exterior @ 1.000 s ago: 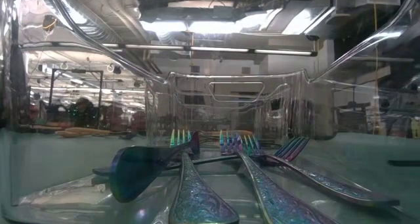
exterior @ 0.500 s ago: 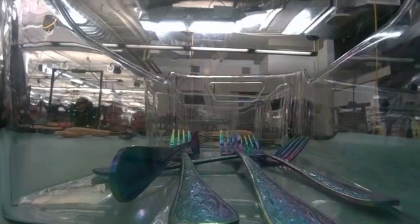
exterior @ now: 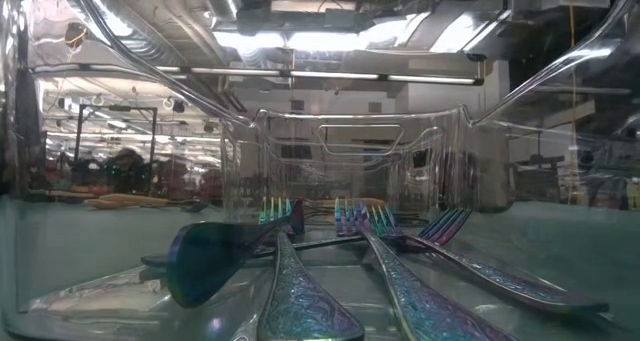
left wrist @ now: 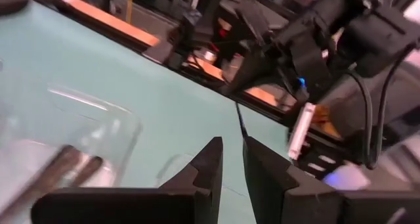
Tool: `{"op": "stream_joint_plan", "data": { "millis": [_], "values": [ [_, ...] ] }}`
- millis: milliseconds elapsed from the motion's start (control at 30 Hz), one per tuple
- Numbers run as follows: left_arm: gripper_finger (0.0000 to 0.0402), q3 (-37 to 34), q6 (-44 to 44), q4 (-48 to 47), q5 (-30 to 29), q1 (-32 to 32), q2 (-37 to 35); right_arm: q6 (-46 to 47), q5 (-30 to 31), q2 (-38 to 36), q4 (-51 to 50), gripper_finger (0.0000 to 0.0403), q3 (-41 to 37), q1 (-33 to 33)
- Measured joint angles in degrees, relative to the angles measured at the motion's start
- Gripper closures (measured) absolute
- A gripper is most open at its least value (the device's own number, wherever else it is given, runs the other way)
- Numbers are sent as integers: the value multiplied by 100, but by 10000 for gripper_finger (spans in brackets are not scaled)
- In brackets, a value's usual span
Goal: Sort silverware by color (type)
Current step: Put the black fork into the middle transparent bin
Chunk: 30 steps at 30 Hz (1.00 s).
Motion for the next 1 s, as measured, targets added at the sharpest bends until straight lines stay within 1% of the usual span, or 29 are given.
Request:
{"op": "stream_joint_plan", "data": {
  "millis": [133, 267, 367, 500, 600, 733, 1000],
  "values": [
    [346, 0, -137, 35, 351, 46, 0, -1134, 395, -4, 42, 403, 393, -437],
    [346, 0, -300, 122, 612, 46, 0, -2333, 723, -7, 291, 403, 613, -916],
    [346, 0, -537, 94, 784, 50, 0, -3408, 843, -7, 764, 403, 650, -1237],
    [346, 0, -952, 72, 804, 50, 0, -4827, 896, -7, 1619, 403, 650, -1575],
    [346, 0, -1181, 69, 763, 50, 0, -5830, 928, -7, 2278, 403, 653, -1753],
    [346, 0, -1205, 58, 763, 50, 0, -7038, 930, -7, 2859, 403, 653, -1925],
    [346, 0, -1898, 34, 760, 50, 0, -8524, 926, -7, 3407, 403, 653, -1999]
  ]
}}
